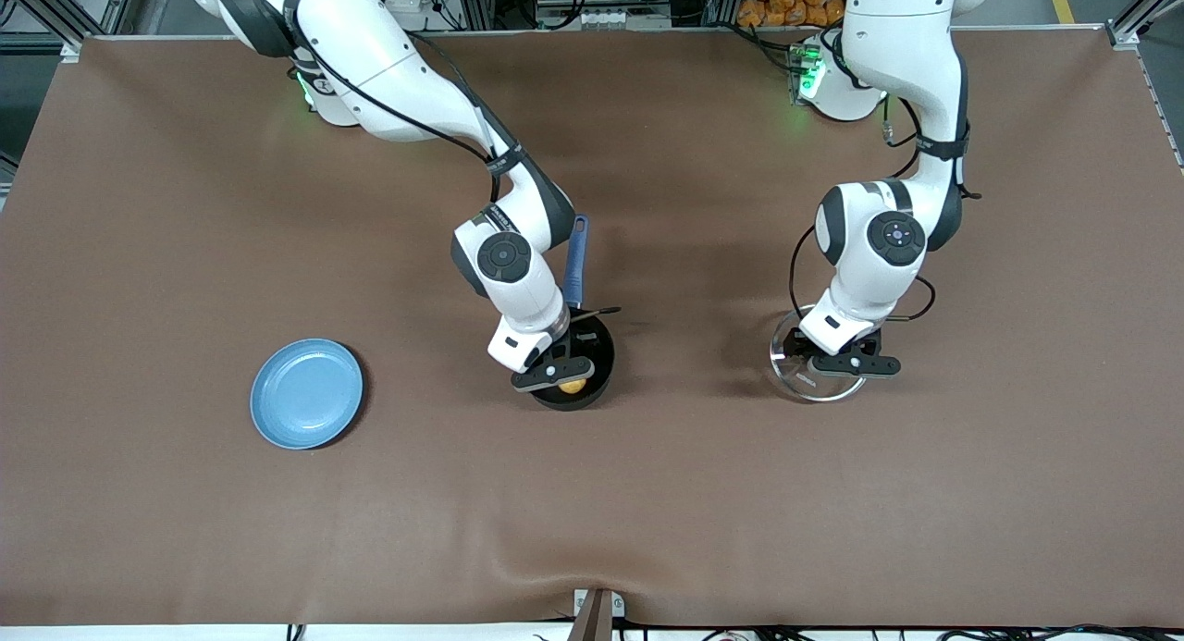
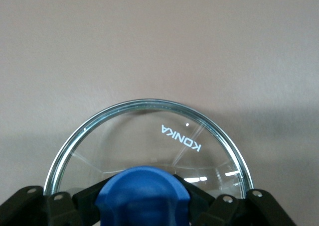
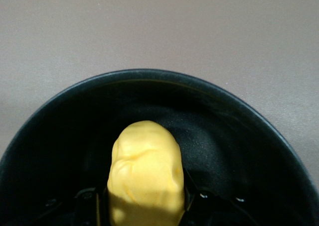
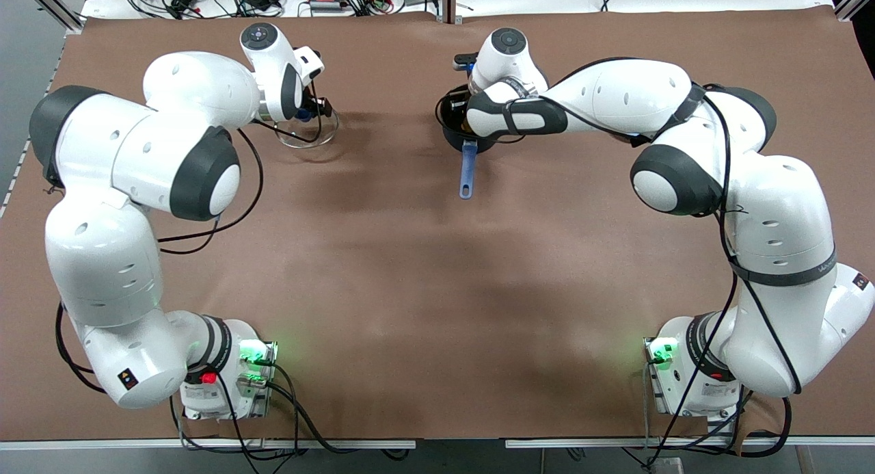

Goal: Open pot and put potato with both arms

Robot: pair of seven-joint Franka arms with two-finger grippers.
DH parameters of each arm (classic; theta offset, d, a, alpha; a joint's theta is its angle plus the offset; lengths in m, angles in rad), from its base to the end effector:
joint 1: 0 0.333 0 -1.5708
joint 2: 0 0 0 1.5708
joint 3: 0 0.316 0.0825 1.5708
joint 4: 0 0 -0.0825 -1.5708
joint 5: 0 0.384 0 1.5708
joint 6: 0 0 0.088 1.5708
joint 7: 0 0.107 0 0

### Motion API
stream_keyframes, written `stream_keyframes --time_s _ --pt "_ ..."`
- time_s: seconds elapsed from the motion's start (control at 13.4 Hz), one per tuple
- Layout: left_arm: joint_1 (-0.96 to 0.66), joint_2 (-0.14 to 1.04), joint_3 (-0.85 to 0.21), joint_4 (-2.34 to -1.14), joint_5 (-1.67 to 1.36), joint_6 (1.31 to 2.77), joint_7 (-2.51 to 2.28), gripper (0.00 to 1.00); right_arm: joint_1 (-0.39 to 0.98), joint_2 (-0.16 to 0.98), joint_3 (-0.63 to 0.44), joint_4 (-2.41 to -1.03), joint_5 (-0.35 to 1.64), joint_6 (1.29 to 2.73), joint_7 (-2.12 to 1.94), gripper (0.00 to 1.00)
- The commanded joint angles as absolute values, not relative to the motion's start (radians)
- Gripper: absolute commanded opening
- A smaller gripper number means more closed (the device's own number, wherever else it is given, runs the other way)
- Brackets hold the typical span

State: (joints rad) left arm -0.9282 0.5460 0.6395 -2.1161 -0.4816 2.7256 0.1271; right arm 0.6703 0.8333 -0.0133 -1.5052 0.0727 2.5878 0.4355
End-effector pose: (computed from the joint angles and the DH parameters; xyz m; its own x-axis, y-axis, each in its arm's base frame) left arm 0.5711 -0.1574 0.2198 0.9708 -0.0976 0.2189 -0.0854 -0.9942 -0.0646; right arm 0.5814 0.4490 0.1951 0.9671 0.1510 0.2049 0.1821 -0.9730 -0.1422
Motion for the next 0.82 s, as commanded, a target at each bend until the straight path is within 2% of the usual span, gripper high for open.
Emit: stream_keyframes --time_s 0.0,0.07,0.15,0.22,0.3,0.37,0.45,0.52,0.75 --pt "-0.931 0.564 0.623 -2.126 -0.537 2.781 0.138 0.0 0.684 0.85 -0.026 -1.486 0.044 2.6 0.48 0.0" --pt "-0.931 0.572 0.618 -2.129 -0.557 2.783 0.138 0.0 0.683 0.848 -0.026 -1.486 0.044 2.6 0.483 0.35" --pt "-0.931 0.581 0.608 -2.129 -0.577 2.783 0.138 0.0 0.68 0.848 -0.026 -1.486 0.046 2.6 0.485 0.78" --pt "-0.931 0.584 0.603 -2.128 -0.586 2.783 0.138 0.0 0.681 0.847 -0.026 -1.486 0.046 2.6 0.485 1.0" --pt "-0.931 0.584 0.603 -2.128 -0.587 2.783 0.138 0.06 0.683 0.845 -0.026 -1.486 0.046 2.6 0.485 1.0" --pt "-0.931 0.584 0.603 -2.128 -0.588 2.783 0.138 0.58 0.681 0.842 -0.026 -1.486 0.046 2.599 0.483 1.0" --pt "-0.931 0.584 0.603 -2.128 -0.588 2.783 0.138 0.96 0.678 0.838 -0.026 -1.485 0.046 2.592 0.482 1.0" --pt "-0.931 0.583 0.603 -2.128 -0.588 2.783 0.14 1.0 0.673 0.831 -0.026 -1.485 0.046 2.588 0.48 1.0" --pt "-0.931 0.571 0.603 -2.126 -0.588 2.783 0.141 1.0 0.669 0.766 -0.028 -1.48 0.046 2.498 0.482 1.0"
